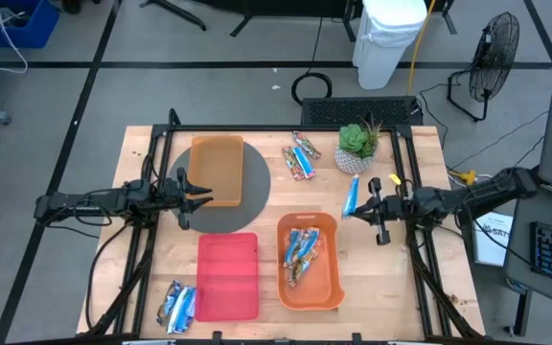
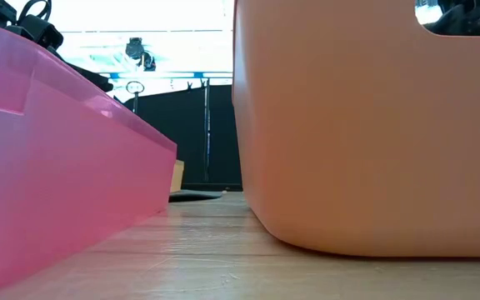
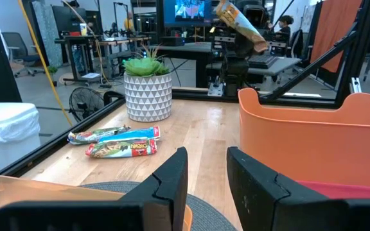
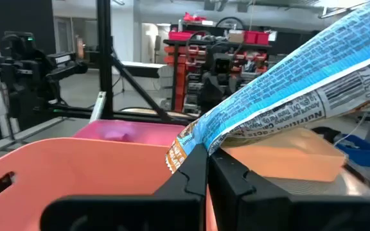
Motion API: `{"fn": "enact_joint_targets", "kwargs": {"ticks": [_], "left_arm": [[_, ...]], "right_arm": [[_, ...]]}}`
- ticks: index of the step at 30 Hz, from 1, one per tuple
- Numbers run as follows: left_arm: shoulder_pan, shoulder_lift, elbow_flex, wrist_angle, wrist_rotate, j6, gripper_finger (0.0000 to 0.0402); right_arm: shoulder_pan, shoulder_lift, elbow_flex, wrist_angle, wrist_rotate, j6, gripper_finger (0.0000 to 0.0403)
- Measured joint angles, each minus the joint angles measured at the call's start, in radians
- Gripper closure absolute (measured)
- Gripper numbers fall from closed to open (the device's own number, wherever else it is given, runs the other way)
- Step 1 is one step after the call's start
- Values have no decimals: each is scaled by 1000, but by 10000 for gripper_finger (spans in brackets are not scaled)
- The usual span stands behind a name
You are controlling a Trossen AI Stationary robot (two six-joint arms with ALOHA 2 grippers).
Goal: Pick and place Granola Bars by type
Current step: Put the yellow granola bar into the orange bin
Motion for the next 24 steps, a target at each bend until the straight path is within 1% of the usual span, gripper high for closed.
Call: {"fn": "enact_joint_targets", "kwargs": {"ticks": [2,7,9,11,14,19,21,24], "left_arm": [[0,0,0,0,0,0,289],[0,0,0,0,0,0,289],[0,0,0,0,0,0,289],[0,0,0,0,0,0,289],[0,0,0,0,0,0,289],[0,0,0,0,0,0,289],[0,0,0,0,0,0,289],[0,0,0,0,0,0,288]], "right_arm": [[-48,-17,0,-11,-55,2,403],[-154,-51,0,-12,-237,48,403],[-186,-58,0,-1,-322,61,403],[-211,-59,0,15,-430,85,403],[-227,-58,0,40,-593,133,403],[-228,-56,0,120,-828,228,403],[-228,-56,0,158,-899,262,403],[-228,-56,0,220,-978,290,403]]}}
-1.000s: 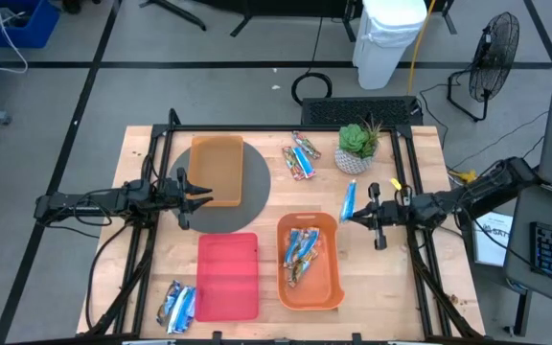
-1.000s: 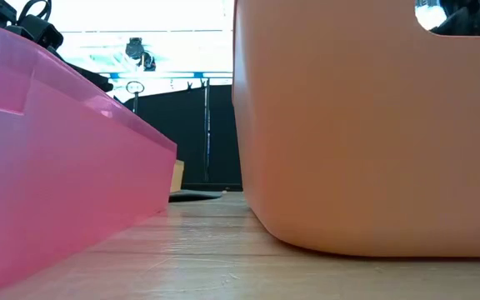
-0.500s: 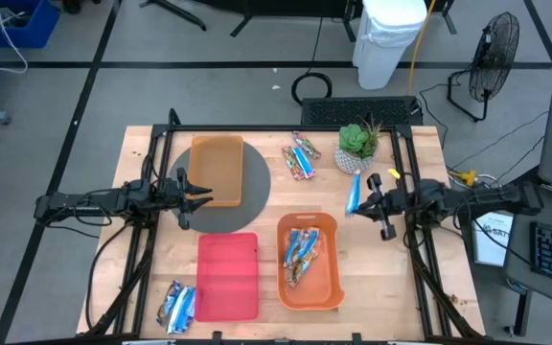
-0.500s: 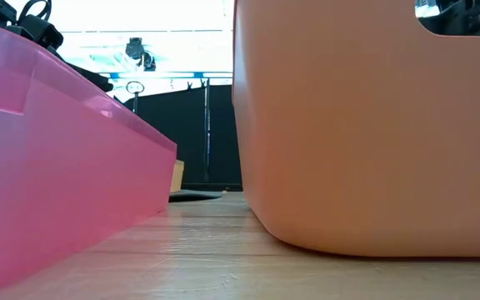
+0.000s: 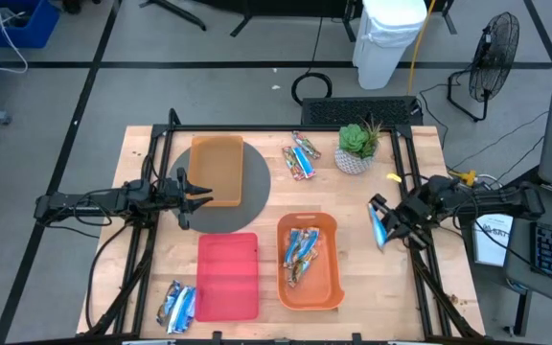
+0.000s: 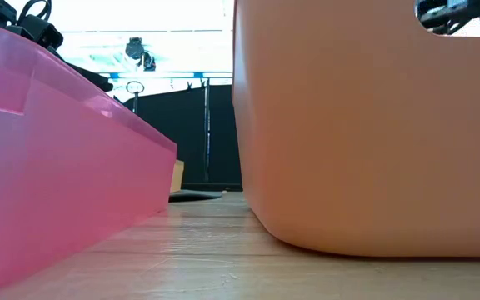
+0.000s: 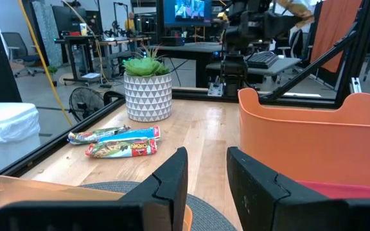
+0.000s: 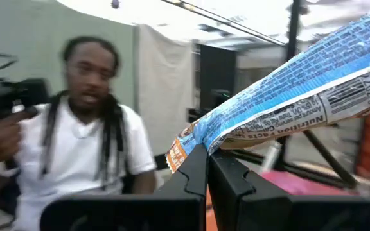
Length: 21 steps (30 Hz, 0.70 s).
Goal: Pick and place Granola Bars by type
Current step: Put the yellow granola bar into the orange bin
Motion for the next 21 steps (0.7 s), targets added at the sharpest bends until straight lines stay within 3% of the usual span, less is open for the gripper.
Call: {"fn": "enact_joint_targets", "kwargs": {"ticks": [7,21], "left_arm": [[0,0,0,0,0,0,289],[0,0,0,0,0,0,289]], "right_arm": [[7,0,0,88,-152,-2,403],[40,2,0,72,-122,-50,403]]}}
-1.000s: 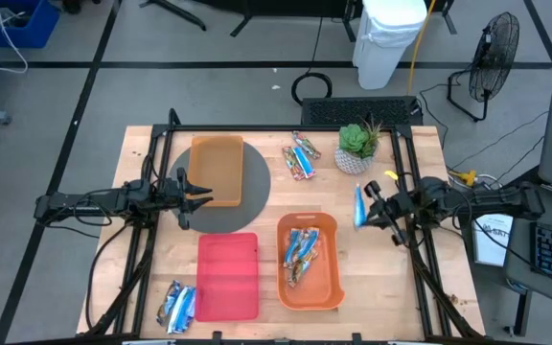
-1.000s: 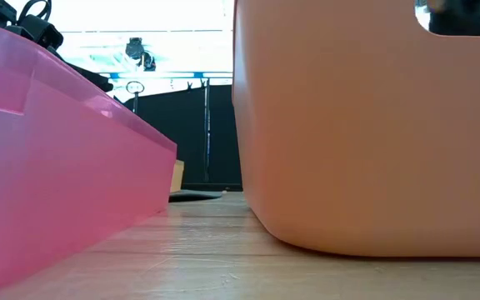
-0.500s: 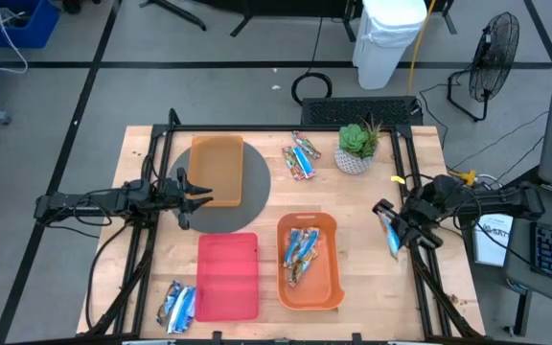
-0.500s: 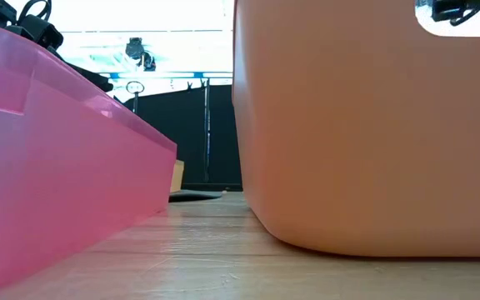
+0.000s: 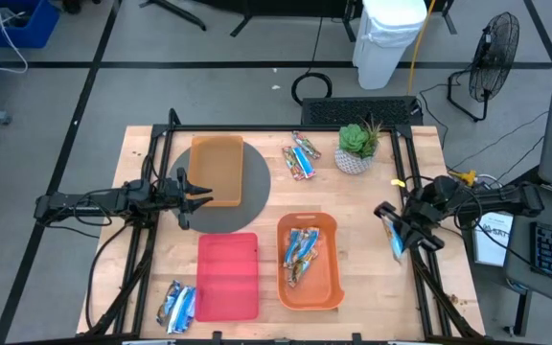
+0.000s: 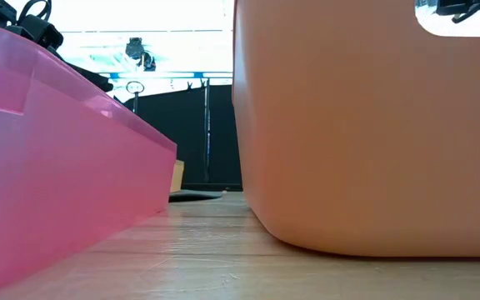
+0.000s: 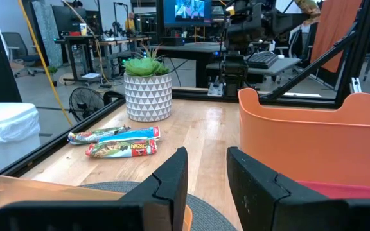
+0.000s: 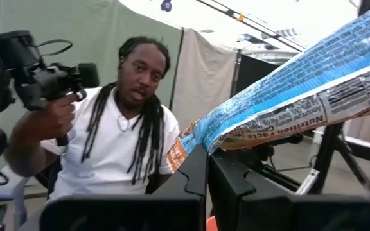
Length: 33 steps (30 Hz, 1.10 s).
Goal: Pick and place Granola Bars by type
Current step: Put the yellow granola bar into the orange bin
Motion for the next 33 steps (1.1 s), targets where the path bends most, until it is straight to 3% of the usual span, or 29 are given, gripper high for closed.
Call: {"fn": "enact_joint_targets", "kwargs": {"ticks": [4,9,17,24,28,33], "left_arm": [[0,0,0,0,0,0,289],[0,0,0,0,0,0,289],[0,0,0,0,0,0,289],[0,0,0,0,0,0,289],[0,0,0,0,0,0,289],[0,0,0,0,0,0,289]], "right_arm": [[0,5,0,-22,32,-1,403],[16,42,0,-88,246,18,403],[210,262,0,-43,576,22,403],[339,431,42,22,742,22,403],[381,514,143,-92,790,15,403],[418,625,316,-371,887,-5,403]]}}
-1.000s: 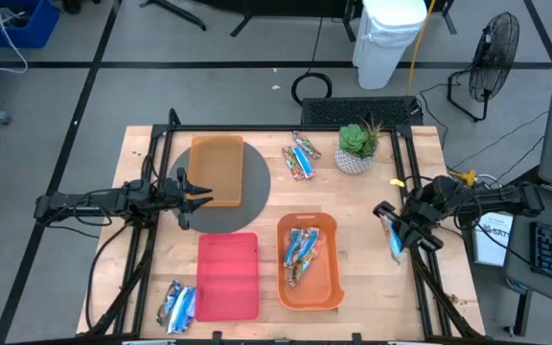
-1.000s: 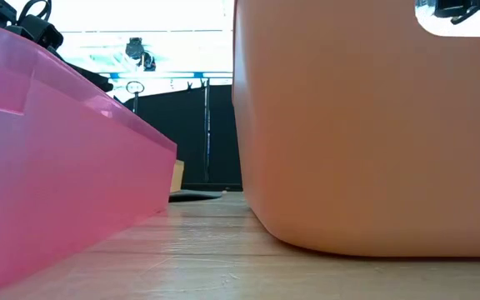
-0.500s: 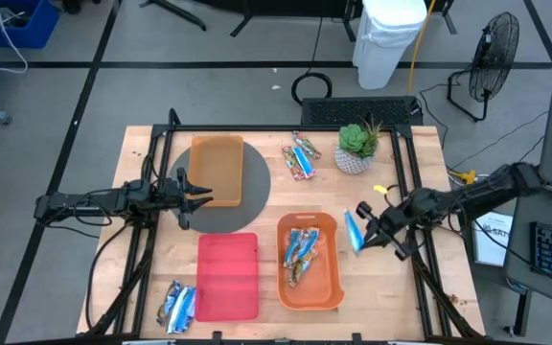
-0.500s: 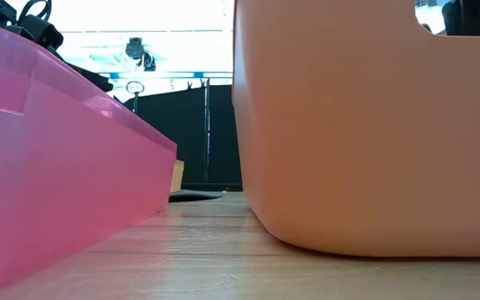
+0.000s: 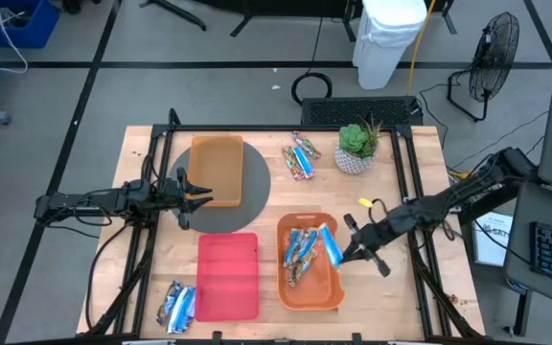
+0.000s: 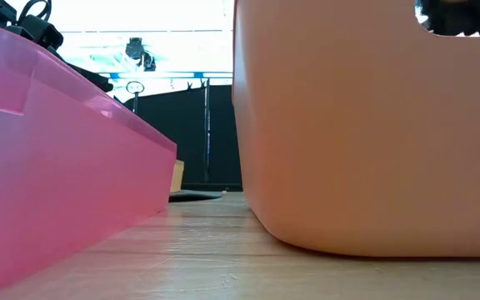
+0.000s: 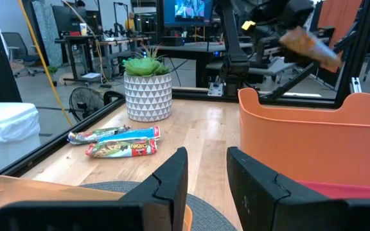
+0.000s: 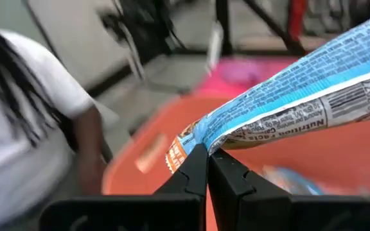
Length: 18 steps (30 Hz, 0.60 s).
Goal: Pick and place Granola Bars by type
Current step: Put the yellow granola bar into the orange bin
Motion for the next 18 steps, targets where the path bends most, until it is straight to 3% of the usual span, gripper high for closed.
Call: {"fn": "enact_joint_targets", "kwargs": {"ticks": [5,11,18], "left_arm": [[0,0,0,0,0,0,289],[0,0,0,0,0,0,289],[0,0,0,0,0,0,289]], "right_arm": [[7,115,150,-230,118,52,403],[7,215,257,-288,105,83,403],[7,304,393,-490,108,143,403]]}}
